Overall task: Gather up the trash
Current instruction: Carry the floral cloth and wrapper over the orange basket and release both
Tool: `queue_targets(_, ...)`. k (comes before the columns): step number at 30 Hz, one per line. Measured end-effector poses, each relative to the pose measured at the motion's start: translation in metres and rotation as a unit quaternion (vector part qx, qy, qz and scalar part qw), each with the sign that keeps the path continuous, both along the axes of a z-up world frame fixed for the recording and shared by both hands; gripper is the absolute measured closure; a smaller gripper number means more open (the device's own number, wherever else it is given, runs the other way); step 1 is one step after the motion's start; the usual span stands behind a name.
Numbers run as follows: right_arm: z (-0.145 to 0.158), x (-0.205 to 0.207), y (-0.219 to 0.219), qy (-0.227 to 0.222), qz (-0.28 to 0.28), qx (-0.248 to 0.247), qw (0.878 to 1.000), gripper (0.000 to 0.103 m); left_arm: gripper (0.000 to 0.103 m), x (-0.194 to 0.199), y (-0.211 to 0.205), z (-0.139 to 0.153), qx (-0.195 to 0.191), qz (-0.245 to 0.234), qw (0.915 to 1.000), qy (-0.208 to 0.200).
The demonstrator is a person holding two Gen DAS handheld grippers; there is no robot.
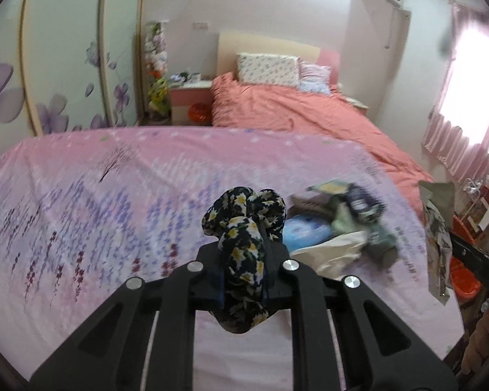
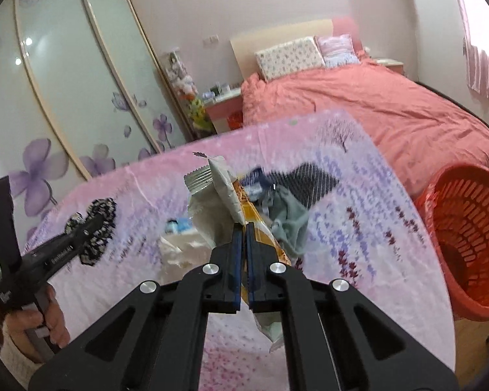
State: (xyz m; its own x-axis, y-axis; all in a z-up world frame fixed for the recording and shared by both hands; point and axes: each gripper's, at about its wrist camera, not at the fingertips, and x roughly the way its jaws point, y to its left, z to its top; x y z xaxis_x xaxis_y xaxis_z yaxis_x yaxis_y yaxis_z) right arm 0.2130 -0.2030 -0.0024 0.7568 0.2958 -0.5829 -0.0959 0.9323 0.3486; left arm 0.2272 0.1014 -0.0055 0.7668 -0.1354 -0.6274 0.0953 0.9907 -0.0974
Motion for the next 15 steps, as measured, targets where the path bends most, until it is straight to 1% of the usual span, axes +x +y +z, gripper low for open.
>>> queue_targets(3, 0.016, -0.007, -0.010, -0.023, -0.010, 0.006, 1.000, 0.100, 0.087, -0.004, -0.019, 0.015, -0.005, -0.019, 0.9997, -0.014)
queue_targets(7, 0.034, -0.018, -0.031, -0.053, -0.039, 0.005, 0.998, 0.100, 0.087, -0.012, -0.047, 0.034, -0.014, -0.049, 0.9981, -0.035)
queue_targets(10, 0.041, -0.025, -0.049, -0.069, -0.061, 0.003, 0.996, 0.100, 0.087, -0.018, -0.072, 0.046, -0.021, -0.072, 0.9961, -0.047)
queue_targets(15, 0.044, -0.035, -0.091, -0.082, -0.098, 0.018, 0.992, 0.100, 0.087, -0.025, -0.119, 0.059, -0.035, -0.117, 0.9909, -0.056)
